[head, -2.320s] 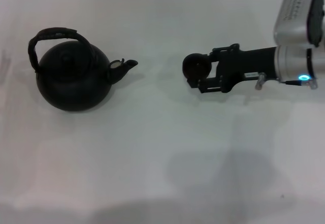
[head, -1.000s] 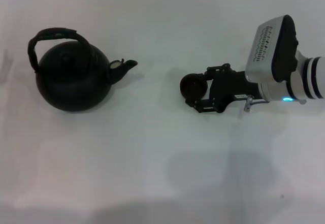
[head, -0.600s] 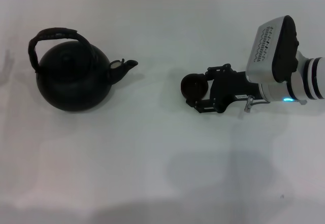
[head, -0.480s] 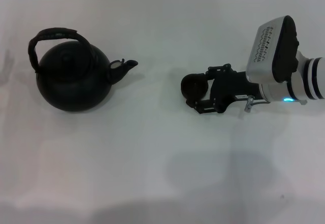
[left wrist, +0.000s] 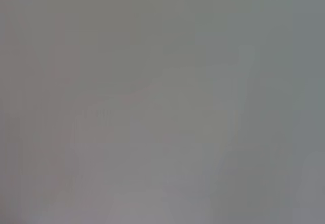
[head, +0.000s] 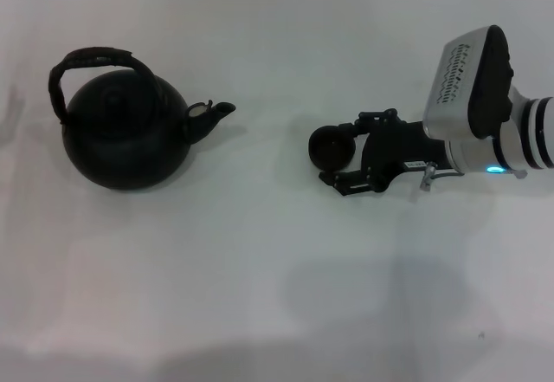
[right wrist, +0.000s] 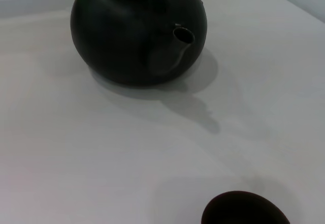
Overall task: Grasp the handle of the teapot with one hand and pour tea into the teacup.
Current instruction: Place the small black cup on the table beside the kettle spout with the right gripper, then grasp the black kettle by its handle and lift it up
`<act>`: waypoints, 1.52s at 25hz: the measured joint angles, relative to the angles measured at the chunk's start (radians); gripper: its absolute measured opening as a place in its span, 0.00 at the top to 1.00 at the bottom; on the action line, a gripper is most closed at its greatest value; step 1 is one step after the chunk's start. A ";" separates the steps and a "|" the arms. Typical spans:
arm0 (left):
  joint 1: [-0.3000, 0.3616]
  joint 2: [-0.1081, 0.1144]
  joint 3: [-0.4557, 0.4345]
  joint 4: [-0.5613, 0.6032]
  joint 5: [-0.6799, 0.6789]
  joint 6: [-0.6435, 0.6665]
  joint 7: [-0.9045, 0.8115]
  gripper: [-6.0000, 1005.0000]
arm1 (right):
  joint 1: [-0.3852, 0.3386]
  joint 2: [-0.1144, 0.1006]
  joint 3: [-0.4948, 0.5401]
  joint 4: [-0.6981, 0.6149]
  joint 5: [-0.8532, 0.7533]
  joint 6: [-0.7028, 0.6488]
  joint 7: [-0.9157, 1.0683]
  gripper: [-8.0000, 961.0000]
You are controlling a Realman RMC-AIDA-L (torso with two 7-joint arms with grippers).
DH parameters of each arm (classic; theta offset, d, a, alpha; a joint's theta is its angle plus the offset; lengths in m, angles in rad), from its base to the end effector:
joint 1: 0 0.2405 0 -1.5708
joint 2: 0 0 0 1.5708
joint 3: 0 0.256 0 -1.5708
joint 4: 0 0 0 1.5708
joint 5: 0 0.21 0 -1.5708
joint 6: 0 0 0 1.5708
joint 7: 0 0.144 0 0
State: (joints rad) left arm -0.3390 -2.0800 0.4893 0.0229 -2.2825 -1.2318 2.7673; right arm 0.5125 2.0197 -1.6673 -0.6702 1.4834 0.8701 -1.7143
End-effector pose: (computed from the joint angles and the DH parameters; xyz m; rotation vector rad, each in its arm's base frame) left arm -0.3926 0.2818 0.0217 -1.3986 -0.7307 -0.6759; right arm 0.2612 0.3411 -0.0902 -2.8057 0.3497 0.0616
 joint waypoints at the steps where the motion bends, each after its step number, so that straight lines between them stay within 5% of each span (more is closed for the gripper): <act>1: 0.000 0.000 0.000 0.000 0.000 0.000 0.000 0.14 | 0.000 -0.001 0.001 0.000 0.000 0.004 0.001 0.15; 16: 0.011 0.000 0.000 0.000 0.008 -0.008 0.000 0.14 | -0.005 -0.006 0.186 -0.008 0.007 0.137 -0.002 0.11; 24: 0.048 0.000 0.000 0.000 0.120 -0.069 0.005 0.15 | -0.008 -0.010 0.343 -0.011 0.009 0.277 -0.007 0.11; 38: 0.117 -0.003 0.000 -0.030 0.326 -0.327 0.021 0.15 | -0.055 -0.016 0.608 -0.053 -0.001 0.371 -0.014 0.11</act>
State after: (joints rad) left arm -0.2224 -2.0825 0.4894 -0.0073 -1.9564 -1.5584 2.7885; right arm 0.4572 2.0033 -1.0594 -0.7235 1.4823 1.2416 -1.7283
